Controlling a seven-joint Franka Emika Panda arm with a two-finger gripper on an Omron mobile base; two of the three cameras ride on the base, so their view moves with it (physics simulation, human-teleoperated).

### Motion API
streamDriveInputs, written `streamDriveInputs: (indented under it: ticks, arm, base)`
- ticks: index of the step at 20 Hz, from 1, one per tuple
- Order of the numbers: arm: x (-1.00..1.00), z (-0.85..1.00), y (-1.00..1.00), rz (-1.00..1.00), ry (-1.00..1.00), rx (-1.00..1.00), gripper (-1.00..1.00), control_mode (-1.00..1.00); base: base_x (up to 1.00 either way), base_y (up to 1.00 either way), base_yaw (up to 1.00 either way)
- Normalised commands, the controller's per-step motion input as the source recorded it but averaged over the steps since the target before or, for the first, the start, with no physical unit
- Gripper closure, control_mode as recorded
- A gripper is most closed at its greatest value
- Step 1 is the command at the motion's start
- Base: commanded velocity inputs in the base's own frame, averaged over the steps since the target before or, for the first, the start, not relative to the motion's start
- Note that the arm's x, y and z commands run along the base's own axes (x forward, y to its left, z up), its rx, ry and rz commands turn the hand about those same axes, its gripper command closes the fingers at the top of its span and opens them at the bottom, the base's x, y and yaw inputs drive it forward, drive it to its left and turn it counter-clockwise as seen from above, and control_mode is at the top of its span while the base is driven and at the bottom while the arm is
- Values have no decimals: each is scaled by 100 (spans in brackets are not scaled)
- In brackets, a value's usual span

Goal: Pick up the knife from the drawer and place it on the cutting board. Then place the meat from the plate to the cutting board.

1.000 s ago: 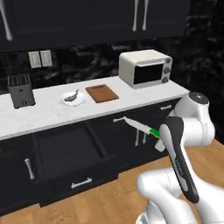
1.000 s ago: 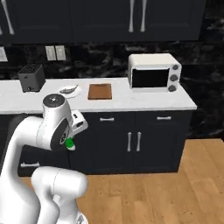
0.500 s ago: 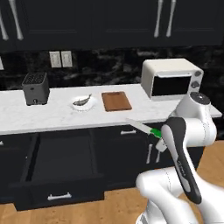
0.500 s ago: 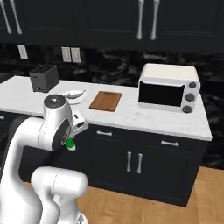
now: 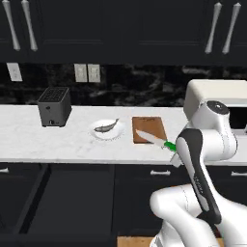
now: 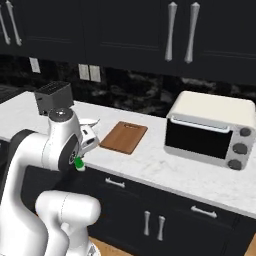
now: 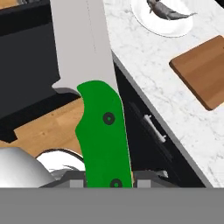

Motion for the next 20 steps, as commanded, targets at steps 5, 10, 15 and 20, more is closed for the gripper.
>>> streamDriveInputs:
  ticks: [5,10,15,20]
  arm:
    - [0,0,0,0,0,0,100,100]
    - [0,0,0,0,0,0,100,100]
    - [0,0,0,0,0,0,100,100]
    - [0,0,0,0,0,0,100,100]
  base:
    - [92,-3,7]
    - [96,-5,1]
    - [79,0,-15]
    - [68,0,-46]
